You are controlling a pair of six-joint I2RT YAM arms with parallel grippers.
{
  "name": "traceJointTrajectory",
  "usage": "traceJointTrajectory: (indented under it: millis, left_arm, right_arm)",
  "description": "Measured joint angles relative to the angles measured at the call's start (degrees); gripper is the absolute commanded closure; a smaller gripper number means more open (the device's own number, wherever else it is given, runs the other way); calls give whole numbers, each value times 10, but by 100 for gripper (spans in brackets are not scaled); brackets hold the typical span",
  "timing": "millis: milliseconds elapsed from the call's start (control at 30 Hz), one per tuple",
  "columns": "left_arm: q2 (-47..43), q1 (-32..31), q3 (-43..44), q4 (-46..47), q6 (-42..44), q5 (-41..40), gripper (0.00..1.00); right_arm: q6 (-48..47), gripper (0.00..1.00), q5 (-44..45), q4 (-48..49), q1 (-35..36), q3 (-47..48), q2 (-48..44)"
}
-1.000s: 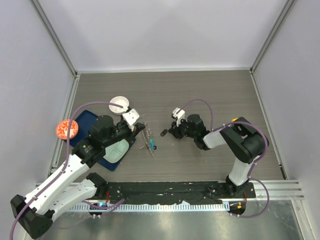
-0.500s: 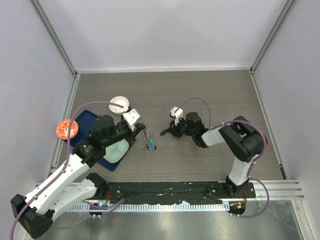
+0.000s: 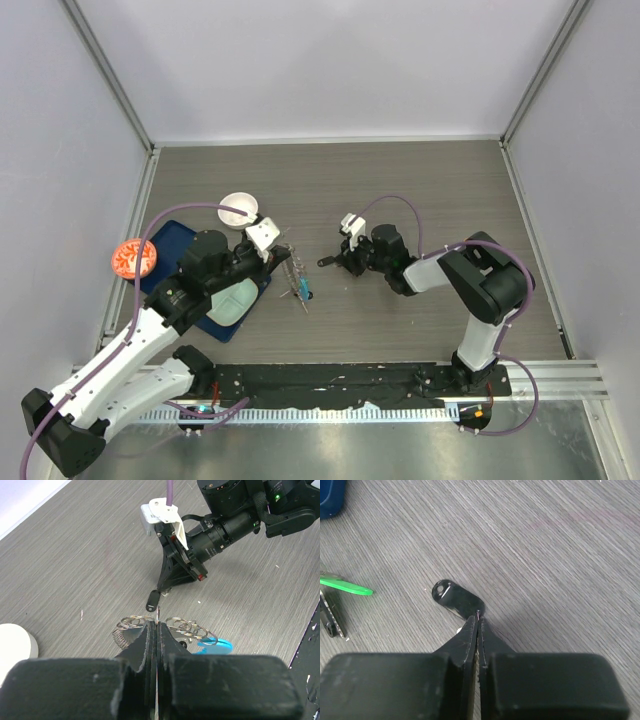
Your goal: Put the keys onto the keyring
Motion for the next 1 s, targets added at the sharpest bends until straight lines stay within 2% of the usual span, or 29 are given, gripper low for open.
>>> traceJointTrajectory:
  millis: [167,433,1000]
  left_arm:
    - [0,0,0,0,0,0,100]
    - [0,0,0,0,0,0,100]
    - [-1,0,0,-1,0,9,100]
  right_arm:
    - [2,99,-2,-3,0,-2,-4]
    - [-3,99,5,-71,0,-9,-66]
    - [-13,99,58,-264,0,-3,-317]
